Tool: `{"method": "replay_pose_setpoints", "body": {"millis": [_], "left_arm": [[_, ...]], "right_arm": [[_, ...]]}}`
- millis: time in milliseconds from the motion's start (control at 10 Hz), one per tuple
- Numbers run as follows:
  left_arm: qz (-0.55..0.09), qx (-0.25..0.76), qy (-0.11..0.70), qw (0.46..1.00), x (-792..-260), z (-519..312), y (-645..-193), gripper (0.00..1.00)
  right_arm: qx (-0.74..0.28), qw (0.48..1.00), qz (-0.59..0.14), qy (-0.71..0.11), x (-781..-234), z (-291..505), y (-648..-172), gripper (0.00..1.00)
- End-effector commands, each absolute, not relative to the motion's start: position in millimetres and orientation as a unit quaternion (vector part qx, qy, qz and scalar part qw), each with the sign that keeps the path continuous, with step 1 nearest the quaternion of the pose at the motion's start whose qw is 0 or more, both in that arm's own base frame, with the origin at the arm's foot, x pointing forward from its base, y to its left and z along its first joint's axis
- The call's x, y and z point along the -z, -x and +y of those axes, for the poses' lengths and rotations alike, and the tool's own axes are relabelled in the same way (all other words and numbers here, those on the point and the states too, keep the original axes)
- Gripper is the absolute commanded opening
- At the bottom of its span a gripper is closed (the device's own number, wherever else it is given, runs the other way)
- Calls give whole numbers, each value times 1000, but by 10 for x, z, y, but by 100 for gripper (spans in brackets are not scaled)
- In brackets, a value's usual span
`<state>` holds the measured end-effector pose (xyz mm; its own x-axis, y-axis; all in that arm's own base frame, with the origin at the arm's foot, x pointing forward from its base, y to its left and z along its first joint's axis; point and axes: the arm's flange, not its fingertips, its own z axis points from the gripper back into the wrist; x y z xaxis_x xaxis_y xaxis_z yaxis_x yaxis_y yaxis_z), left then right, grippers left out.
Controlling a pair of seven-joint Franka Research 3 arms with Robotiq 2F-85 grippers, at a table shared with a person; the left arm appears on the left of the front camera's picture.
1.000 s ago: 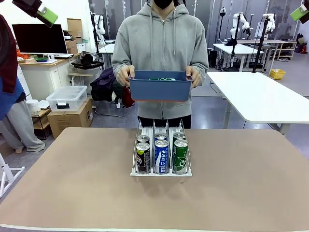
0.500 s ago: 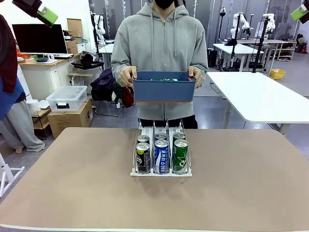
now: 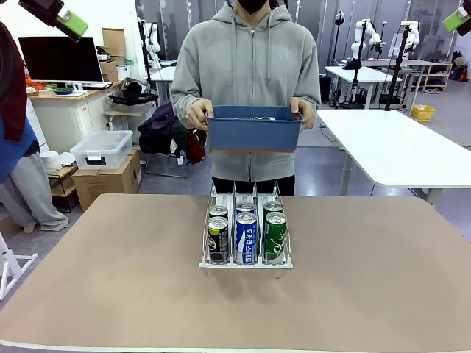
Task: Fill the beverage cans into the dispenser.
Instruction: Pick up the Sprite handed by the human.
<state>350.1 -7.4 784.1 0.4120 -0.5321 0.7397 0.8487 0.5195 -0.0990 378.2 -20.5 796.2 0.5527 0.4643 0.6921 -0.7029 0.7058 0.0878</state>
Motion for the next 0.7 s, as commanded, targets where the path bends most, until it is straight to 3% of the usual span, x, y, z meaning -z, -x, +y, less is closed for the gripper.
{"method": "replay_pose_setpoints", "body": {"millis": [0, 600], "left_arm": [[-330, 431, 235, 806, -7835, -66, -3489, 100], [-330, 431, 235, 806, -7835, -66, -3489, 100]], "right_arm": [[-334, 862, -334, -184, -7959, -208, -3779, 100], [-334, 862, -334, -184, -7959, -208, -3779, 100]]}}
